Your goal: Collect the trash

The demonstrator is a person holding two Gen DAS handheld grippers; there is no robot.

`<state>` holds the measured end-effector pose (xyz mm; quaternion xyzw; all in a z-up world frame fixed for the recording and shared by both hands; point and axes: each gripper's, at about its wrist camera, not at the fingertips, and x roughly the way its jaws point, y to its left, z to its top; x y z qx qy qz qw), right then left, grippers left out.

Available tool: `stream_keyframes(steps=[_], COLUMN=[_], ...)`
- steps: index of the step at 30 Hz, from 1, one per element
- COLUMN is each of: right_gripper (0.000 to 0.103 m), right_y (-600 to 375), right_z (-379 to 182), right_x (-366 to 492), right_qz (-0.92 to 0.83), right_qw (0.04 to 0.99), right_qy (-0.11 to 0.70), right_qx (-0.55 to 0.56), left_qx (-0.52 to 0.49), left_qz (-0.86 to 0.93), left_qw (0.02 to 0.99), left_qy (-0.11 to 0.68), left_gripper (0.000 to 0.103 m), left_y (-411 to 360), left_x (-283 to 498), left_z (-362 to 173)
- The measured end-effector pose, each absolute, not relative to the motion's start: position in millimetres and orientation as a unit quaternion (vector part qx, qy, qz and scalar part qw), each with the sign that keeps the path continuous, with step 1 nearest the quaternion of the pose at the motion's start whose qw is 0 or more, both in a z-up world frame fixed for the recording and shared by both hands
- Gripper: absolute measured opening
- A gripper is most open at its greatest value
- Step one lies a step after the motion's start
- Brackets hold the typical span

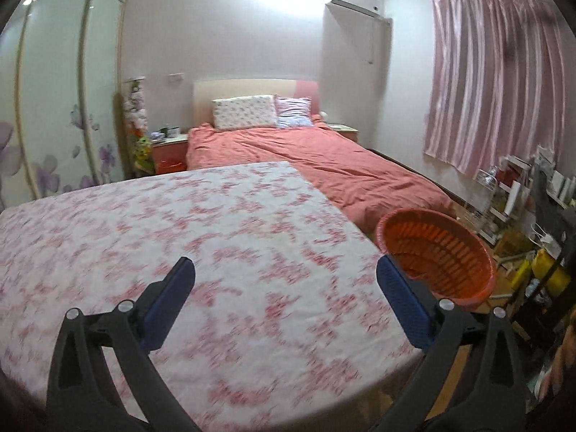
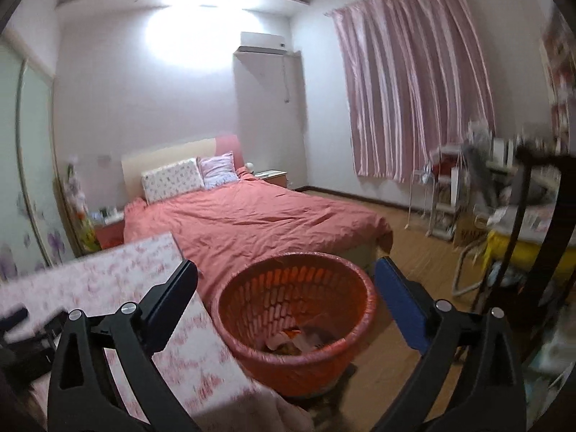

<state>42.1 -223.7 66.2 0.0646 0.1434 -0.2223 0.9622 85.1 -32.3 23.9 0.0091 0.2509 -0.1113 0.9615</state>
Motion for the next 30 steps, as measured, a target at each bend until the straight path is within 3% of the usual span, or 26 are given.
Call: stream_keyframes(steps=[8,30], right_gripper=[0.098,0.098], right_y=[-196.5,-156.2], right_z=[58.5,32.0], right_x=[27.3,17.1], right_qz=[-0.212,-0.241], right_qw=[0.965,0.944], right_qy=[0.155,0.223], right_qx=[0.018,0.018], left_qx=[0.005,0.021], left_qz=[-0.077,0.016], left_qw=[0.965,0.966], left_qy=[0.25,0.257], left_gripper=[0.099,0.099], left_y=[-10.2,16.6], left_x=[52.4,19.4], left_z=[15.2,-3.1])
